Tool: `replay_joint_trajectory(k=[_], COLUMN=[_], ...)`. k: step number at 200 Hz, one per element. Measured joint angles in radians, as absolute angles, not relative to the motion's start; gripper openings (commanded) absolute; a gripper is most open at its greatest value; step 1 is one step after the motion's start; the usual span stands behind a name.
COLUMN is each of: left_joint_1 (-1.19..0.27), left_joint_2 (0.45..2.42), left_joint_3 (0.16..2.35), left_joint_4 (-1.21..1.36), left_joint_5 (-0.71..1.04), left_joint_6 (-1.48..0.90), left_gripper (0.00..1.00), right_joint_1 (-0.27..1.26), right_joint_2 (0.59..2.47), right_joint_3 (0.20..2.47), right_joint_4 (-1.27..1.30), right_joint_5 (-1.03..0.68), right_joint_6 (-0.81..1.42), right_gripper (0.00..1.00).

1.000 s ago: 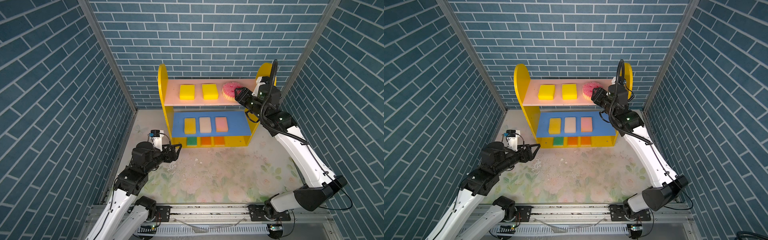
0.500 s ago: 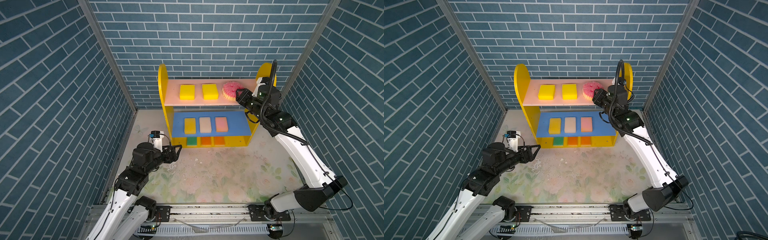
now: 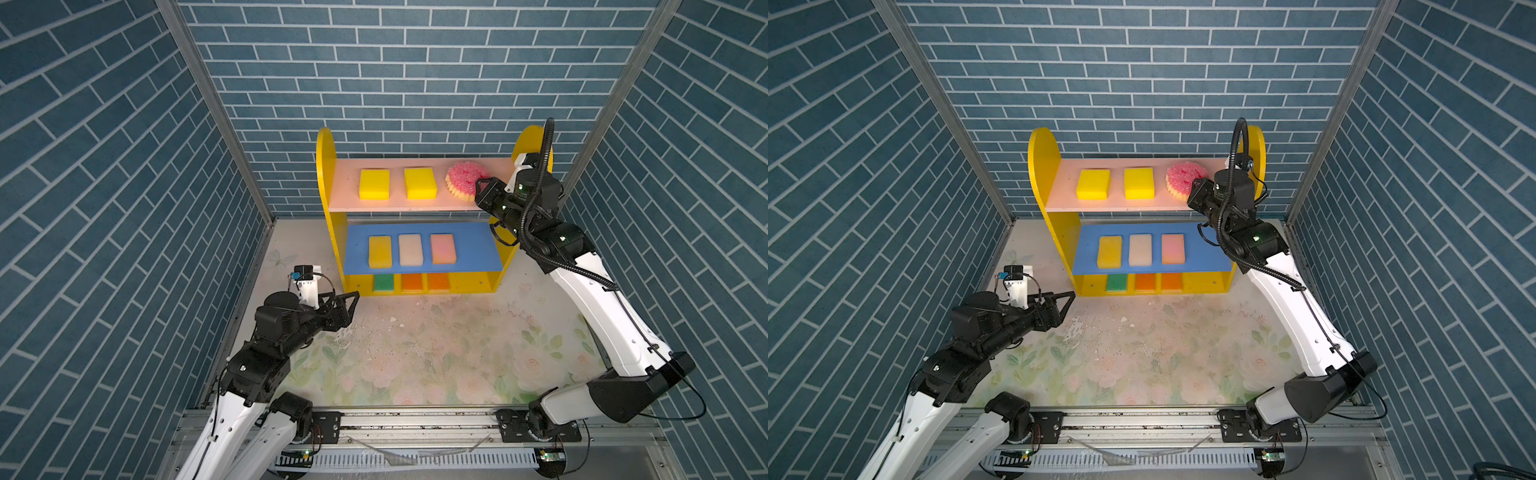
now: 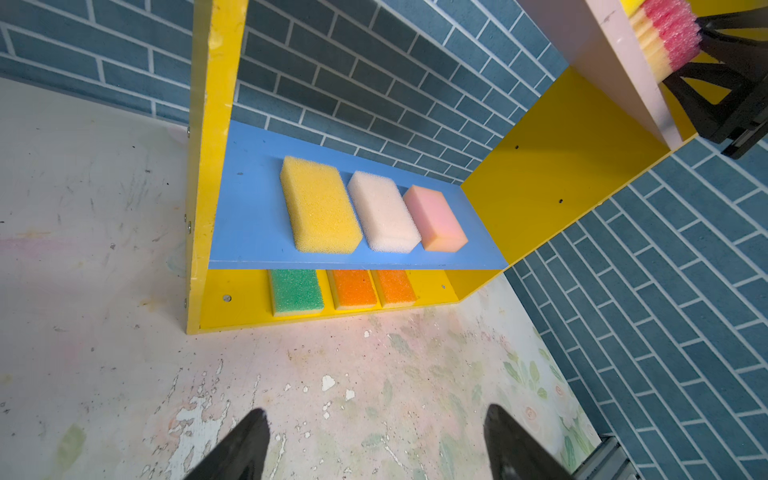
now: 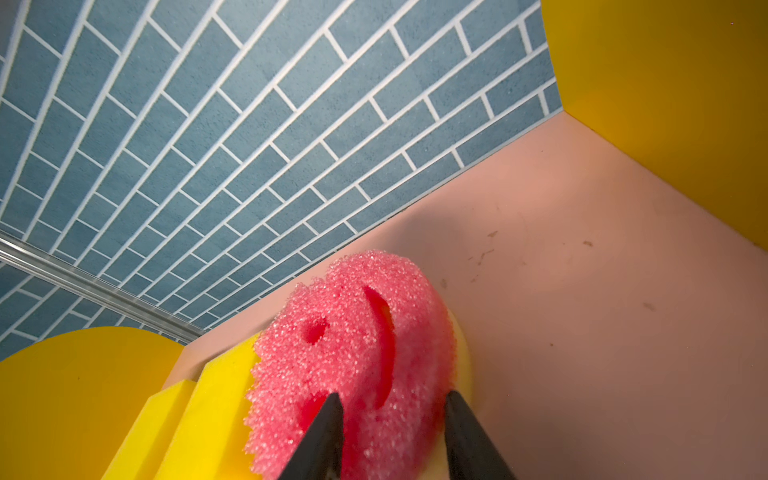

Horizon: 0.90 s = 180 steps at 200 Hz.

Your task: Place and organize the cleaning sponges onto the shelf

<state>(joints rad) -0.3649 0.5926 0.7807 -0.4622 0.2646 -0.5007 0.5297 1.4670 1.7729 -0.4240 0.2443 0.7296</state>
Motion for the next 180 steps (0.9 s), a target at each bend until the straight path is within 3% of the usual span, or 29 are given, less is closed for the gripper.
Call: replay_joint_trajectory(k=[180], left_joint_1=[-0.365], left_joint_2=[0.587], left_joint_3=[0.781], left_joint_4=[-0.497], left_joint_5=[0.243], left_joint_6=[-0.478], left_gripper=[0.83], right_joint_1=[0.527], right_joint_2=[1.496], right_joint_3=[1.823], right_joint_4=[-0.471], right_joint_5=[0.312], right_joint_6=[0.691], right_gripper=[0.45])
